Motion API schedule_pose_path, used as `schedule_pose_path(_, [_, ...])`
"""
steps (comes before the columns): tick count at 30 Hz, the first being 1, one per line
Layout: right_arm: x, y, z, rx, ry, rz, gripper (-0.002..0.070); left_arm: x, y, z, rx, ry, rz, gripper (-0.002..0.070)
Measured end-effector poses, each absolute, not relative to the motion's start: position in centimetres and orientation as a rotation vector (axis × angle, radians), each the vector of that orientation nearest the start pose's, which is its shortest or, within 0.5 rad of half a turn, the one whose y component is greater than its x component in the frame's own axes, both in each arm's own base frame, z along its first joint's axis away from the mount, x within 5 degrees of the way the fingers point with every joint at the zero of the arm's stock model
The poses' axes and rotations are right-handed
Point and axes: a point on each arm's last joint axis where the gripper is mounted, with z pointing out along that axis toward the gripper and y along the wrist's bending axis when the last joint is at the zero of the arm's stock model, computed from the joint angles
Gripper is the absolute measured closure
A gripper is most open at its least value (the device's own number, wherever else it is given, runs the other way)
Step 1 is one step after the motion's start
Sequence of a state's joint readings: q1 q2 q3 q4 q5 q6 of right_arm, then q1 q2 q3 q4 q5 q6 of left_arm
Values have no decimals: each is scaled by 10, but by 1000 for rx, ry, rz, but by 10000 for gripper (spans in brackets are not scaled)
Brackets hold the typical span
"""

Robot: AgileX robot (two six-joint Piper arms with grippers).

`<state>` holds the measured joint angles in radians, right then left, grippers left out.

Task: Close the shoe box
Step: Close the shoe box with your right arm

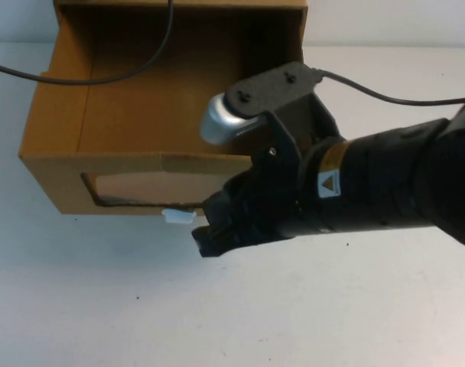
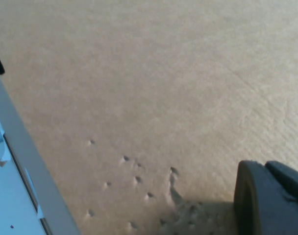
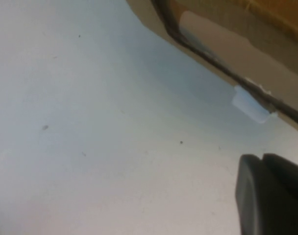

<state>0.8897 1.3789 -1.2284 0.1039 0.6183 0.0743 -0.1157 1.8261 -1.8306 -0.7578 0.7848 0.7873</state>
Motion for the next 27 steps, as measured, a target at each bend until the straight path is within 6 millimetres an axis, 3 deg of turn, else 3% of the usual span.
schedule_pose_path(11, [222,277,354,-886,2132,548,687,417,-93,391,614,1975,-484,677])
schedule_pose_path(19, [254,275,353,-810,2153,513,687,417,-93,391,614,1977,-486,677])
schedule_pose_path(27, [269,269,361,-733,2084,525,687,417,-93,391,613,1977,-487,677])
